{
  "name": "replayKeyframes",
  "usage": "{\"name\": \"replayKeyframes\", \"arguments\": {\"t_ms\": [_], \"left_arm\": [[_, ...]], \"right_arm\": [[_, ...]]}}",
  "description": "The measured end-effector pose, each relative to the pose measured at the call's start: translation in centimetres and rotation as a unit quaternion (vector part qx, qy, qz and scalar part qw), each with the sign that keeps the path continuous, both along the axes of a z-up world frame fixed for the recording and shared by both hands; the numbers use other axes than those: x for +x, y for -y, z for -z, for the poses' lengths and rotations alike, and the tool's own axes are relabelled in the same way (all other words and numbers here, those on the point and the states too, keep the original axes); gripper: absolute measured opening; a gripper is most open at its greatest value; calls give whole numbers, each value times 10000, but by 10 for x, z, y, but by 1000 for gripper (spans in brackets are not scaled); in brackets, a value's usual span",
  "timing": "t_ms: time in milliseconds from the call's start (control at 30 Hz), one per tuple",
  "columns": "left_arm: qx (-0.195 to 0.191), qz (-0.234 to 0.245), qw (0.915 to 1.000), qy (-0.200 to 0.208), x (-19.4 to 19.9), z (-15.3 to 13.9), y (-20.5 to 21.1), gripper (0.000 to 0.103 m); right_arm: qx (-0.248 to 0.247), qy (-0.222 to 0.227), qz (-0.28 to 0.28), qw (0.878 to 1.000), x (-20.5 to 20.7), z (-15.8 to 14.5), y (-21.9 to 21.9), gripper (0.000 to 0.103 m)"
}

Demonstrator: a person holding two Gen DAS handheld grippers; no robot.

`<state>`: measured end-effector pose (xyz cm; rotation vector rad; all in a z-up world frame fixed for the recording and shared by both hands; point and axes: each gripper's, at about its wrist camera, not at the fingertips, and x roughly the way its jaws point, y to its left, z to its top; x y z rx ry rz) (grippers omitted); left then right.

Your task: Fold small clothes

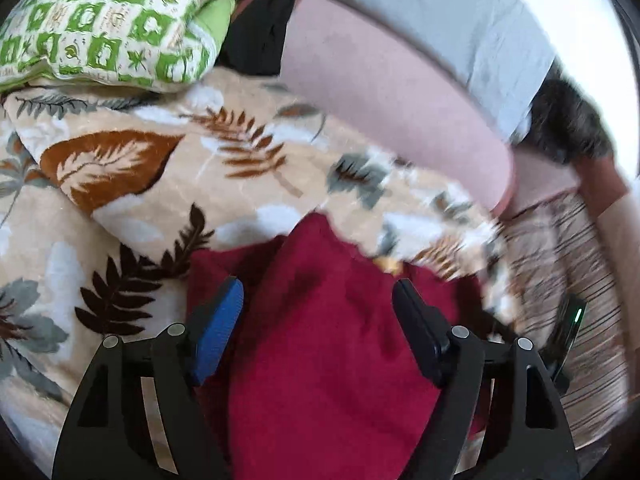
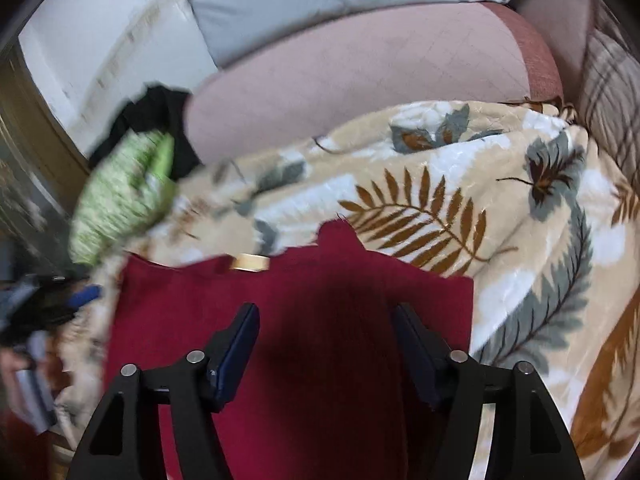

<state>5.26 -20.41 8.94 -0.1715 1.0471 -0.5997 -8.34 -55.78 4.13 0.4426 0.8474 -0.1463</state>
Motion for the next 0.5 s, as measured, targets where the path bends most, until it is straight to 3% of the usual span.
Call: {"name": "replayKeyframes", "arguments": {"t_ms": [33,100,167,333,500], "left_arm": [[226,-48,9997,2,2,7,5,78],[822,-287,9962,-87,13,30,13,77],[1014,-409,9938,-209,24,49,12,77],[756,-706,9934,-487,42,56,-3,77],[680,-869,9938,100,32,31,-10,77]], "right_arm": [[-153,-208,146,9996,8,11,5,37],[-276,-550,423,9972,23,34,16,32],[-51,-555,578,9968,27,48,28,31],[82,-358,903,9952,7,23,36,31],[151,78,122,9998,-12,-14,3,32]]}}
